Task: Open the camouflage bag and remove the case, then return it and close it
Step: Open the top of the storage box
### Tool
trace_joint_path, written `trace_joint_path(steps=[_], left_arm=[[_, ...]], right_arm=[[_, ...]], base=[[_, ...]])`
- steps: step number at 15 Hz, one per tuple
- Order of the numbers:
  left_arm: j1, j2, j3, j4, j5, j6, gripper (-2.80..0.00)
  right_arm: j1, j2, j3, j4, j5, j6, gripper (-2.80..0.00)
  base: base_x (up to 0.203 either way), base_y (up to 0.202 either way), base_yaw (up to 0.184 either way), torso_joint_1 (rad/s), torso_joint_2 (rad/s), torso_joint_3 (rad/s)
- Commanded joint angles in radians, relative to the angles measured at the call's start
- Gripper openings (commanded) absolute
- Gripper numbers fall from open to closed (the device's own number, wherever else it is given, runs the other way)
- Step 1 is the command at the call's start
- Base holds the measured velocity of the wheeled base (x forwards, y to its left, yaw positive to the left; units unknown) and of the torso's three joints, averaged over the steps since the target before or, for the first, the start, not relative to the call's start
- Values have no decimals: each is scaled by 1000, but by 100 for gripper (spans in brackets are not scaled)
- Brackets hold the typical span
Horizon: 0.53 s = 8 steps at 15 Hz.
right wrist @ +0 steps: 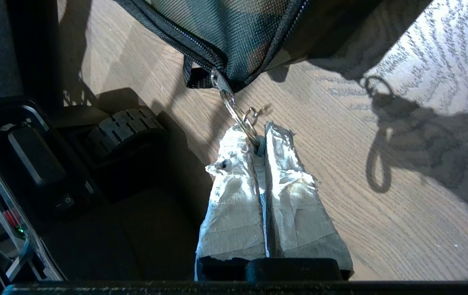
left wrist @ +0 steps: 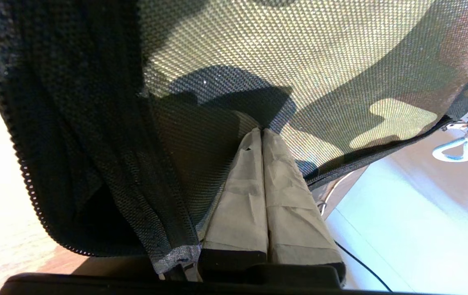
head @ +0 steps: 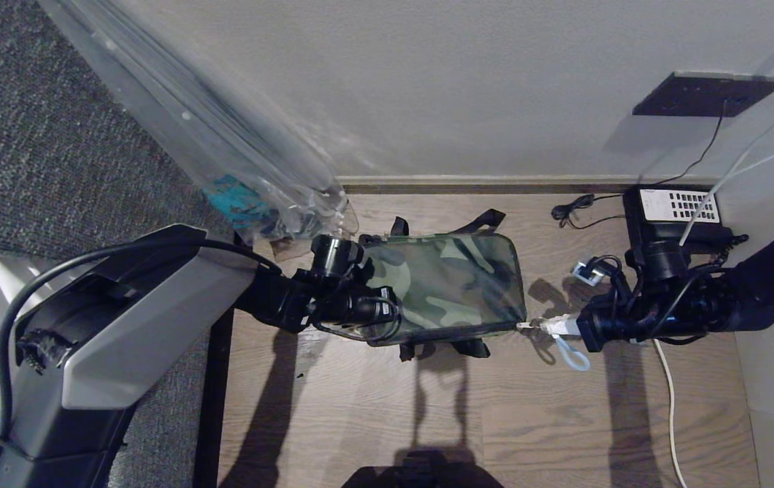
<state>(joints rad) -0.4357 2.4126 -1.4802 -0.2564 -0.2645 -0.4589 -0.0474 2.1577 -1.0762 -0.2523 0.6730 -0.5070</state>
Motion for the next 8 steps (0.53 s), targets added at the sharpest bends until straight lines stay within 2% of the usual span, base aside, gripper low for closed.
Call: trace_joint_path(steps=[1, 8], left_arm=[[0, 2, 0, -1, -1, -3, -280], [2, 0, -2, -1, -1, -4, -280]], right_arm=[[-5, -2, 0, 13, 2, -7, -280], [-17, -43, 22, 74, 2, -26, -280]], base=[[0, 0, 0, 0, 0, 0], [0, 0, 0, 0, 0, 0]])
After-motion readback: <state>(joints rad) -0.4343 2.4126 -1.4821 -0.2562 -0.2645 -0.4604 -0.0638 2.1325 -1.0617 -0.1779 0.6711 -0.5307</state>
